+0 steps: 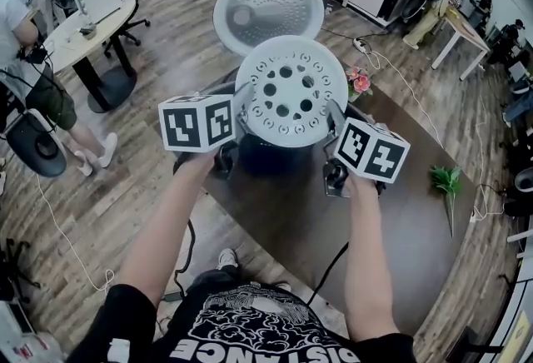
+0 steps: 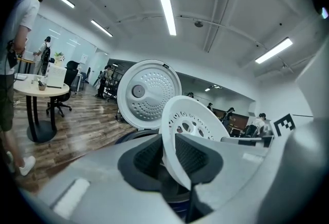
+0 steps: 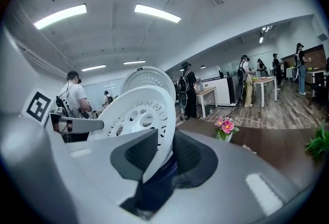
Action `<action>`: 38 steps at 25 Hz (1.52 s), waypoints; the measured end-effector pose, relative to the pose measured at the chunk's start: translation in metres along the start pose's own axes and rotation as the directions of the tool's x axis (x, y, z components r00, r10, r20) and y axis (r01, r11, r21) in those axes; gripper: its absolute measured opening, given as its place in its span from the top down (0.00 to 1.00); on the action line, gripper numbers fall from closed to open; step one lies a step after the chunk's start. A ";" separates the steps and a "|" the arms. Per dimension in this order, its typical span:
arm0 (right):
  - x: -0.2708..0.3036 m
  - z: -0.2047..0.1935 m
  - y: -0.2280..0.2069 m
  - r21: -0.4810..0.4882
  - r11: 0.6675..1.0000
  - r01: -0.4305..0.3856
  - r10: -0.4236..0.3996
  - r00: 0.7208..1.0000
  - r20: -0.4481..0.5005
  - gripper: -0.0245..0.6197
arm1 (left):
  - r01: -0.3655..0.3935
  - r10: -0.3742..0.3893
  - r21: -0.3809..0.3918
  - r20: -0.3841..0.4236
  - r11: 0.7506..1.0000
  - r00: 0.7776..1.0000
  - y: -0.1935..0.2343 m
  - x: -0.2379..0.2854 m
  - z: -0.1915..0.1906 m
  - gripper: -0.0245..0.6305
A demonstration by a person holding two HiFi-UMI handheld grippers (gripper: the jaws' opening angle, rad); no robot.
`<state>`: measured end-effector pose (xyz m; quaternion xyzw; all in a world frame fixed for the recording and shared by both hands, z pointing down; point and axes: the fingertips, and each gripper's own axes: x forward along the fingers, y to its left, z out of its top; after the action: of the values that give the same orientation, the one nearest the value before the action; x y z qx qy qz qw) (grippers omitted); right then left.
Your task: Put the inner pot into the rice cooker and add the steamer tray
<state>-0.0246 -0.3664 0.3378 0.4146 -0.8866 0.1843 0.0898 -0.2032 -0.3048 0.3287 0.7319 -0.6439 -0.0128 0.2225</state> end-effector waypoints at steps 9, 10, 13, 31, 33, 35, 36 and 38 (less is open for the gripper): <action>0.039 -0.004 0.019 0.008 1.000 0.009 -0.009 1.000 -0.014 0.82 | 0.003 -0.004 -0.012 -0.018 1.000 1.000 0.043 0.014 0.005 0.84; 0.039 -0.006 0.017 0.007 1.000 0.012 -0.012 1.000 -0.018 0.82 | 0.000 0.000 -0.013 -0.021 1.000 1.000 0.043 0.015 0.003 0.84; 0.050 -0.011 0.017 0.007 1.000 0.024 -0.024 0.999 -0.033 0.82 | -0.002 0.002 -0.011 -0.033 1.000 0.999 0.052 0.022 0.000 0.84; 0.075 -0.037 0.022 -0.106 0.990 0.093 -0.101 0.992 -0.076 0.77 | -0.025 0.035 0.111 -0.090 0.993 0.995 0.081 0.039 -0.019 0.82; 0.075 -0.038 0.021 -0.116 0.988 0.100 -0.109 0.992 -0.071 0.76 | -0.033 0.047 0.155 -0.089 0.987 0.995 0.081 0.041 -0.019 0.81; 0.076 -0.038 0.020 -0.129 0.986 0.108 -0.118 0.990 -0.072 0.76 | -0.042 0.060 0.191 -0.088 0.981 0.994 0.081 0.043 -0.019 0.80; 0.077 -0.038 0.020 -0.141 0.983 0.115 -0.126 0.989 -0.073 0.76 | -0.046 0.065 0.202 -0.090 0.978 0.994 0.082 0.044 -0.019 0.79; 0.078 -0.039 0.017 -0.189 0.972 0.136 -0.154 0.985 -0.080 0.75 | -0.054 0.078 0.222 -0.101 0.974 0.992 0.083 0.047 -0.022 0.78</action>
<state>-0.0869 -0.3951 0.3938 0.4592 -0.8619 0.1143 0.1822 -0.2665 -0.3482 0.3891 0.7298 -0.6522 0.1054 0.1758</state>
